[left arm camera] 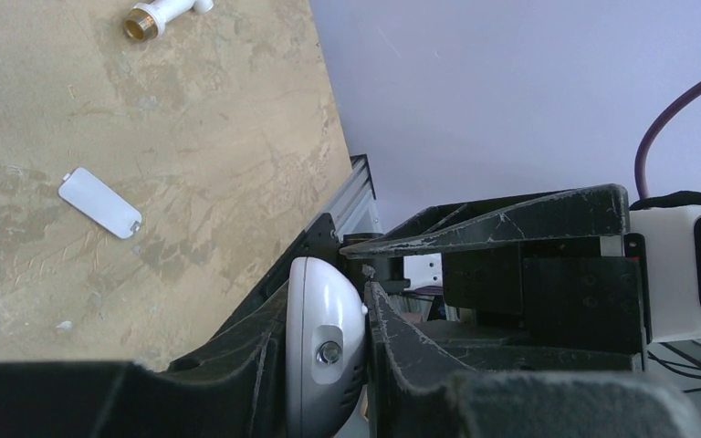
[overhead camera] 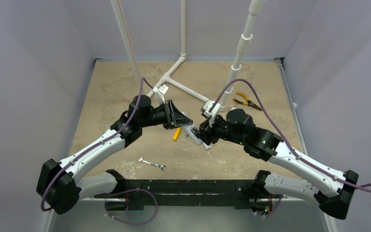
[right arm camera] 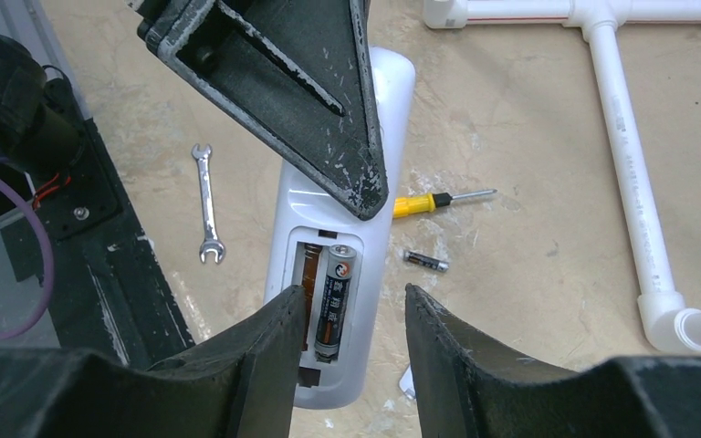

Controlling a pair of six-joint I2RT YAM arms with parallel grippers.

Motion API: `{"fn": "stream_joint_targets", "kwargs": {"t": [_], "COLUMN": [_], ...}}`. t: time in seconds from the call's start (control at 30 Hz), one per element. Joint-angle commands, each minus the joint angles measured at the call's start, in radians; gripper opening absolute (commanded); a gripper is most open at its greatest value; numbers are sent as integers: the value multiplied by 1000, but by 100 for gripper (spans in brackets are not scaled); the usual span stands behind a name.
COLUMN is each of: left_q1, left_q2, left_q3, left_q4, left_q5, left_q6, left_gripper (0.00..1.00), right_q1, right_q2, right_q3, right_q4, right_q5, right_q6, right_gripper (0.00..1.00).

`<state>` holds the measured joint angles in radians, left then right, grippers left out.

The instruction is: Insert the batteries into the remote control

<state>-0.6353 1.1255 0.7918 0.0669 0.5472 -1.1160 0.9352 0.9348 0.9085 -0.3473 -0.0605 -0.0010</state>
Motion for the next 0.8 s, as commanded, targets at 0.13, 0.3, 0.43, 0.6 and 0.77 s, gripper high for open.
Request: {"fn": "stream_joint_targets", "kwargs": {"t": [0.13, 0.3, 0.43, 0.6, 0.77], "left_q1": [-3, -4, -3, -4, -4], "left_q2": [13, 14, 24, 33, 30], "left_q3": [25, 24, 34, 42, 57], "left_q4": [71, 69, 53, 13, -83], "left_q5": [27, 28, 44, 78, 115], "left_q6": [-14, -11, 3, 41, 126], "left_gripper": [0, 0, 0, 0, 0], "right_q1": [-4, -4, -5, -6, -6], "right_q2": [-36, -51, -94, -133, -162], "right_q3": [49, 55, 56, 31, -36], "right_q4": [25, 37, 82, 127, 127], "right_q5": [-27, -35, -50, 132, 128], "right_q6": [35, 39, 30, -88, -309], "right_gripper": [45, 45, 45, 46, 54]}}
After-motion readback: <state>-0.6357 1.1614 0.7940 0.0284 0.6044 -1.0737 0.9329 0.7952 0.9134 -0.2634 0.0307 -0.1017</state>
